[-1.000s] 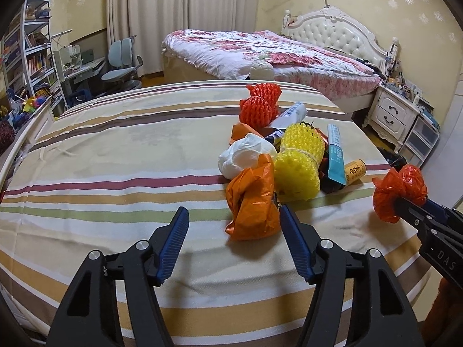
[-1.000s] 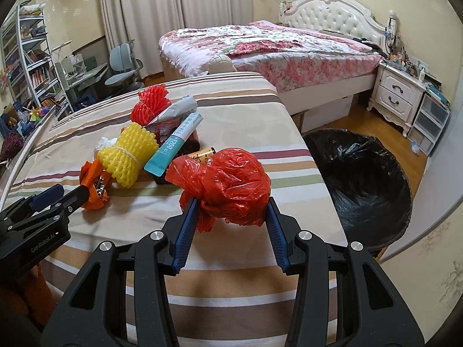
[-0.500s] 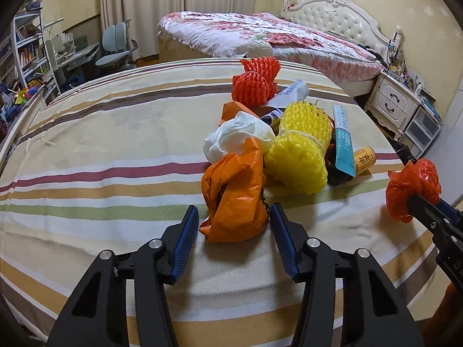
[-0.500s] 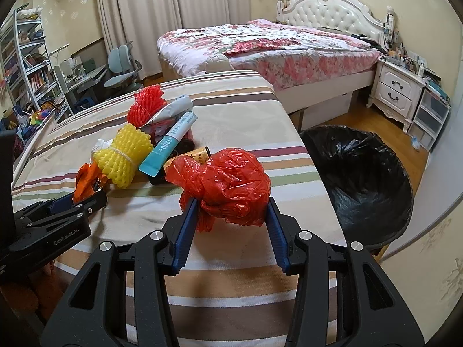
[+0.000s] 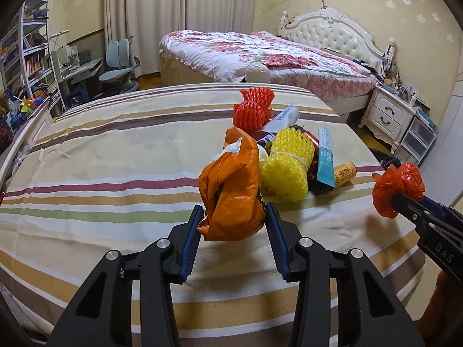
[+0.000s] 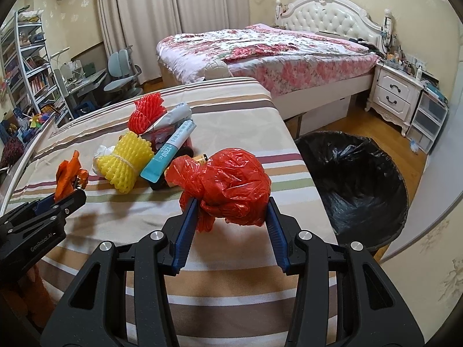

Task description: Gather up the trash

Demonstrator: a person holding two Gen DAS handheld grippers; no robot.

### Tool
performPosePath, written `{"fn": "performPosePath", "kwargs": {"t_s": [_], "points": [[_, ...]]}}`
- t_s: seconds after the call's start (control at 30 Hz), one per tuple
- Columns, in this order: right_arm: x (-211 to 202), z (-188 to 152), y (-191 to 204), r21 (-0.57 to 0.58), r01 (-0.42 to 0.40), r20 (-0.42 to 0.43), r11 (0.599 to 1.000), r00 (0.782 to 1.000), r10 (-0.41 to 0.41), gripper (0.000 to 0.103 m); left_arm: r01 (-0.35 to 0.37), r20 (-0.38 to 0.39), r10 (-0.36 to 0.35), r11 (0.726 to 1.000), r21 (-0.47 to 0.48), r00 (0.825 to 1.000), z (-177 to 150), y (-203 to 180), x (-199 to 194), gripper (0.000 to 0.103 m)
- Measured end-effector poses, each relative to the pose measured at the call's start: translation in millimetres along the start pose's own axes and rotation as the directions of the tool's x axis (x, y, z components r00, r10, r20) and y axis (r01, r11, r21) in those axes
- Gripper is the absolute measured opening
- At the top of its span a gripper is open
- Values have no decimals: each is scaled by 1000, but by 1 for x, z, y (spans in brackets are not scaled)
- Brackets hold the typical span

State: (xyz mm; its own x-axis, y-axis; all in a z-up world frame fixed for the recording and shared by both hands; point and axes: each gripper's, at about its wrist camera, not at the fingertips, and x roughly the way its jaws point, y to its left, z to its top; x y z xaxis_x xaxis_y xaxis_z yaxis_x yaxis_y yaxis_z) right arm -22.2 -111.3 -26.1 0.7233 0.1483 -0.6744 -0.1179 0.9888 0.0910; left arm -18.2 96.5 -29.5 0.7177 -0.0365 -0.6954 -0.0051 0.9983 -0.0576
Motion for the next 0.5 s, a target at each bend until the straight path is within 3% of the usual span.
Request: {"fn": "performPosePath", "kwargs": {"t_s": [0.23,0.5], "points": [[-9,10,-21,30,43,36,999,998,-44,45,59,78,-61,998,32,995,17,-23,-22,44],[-11,21,-63,89,126,65,988,989,-132,45,128,103,-139,986,110,985,36,-75,-6,44]]}}
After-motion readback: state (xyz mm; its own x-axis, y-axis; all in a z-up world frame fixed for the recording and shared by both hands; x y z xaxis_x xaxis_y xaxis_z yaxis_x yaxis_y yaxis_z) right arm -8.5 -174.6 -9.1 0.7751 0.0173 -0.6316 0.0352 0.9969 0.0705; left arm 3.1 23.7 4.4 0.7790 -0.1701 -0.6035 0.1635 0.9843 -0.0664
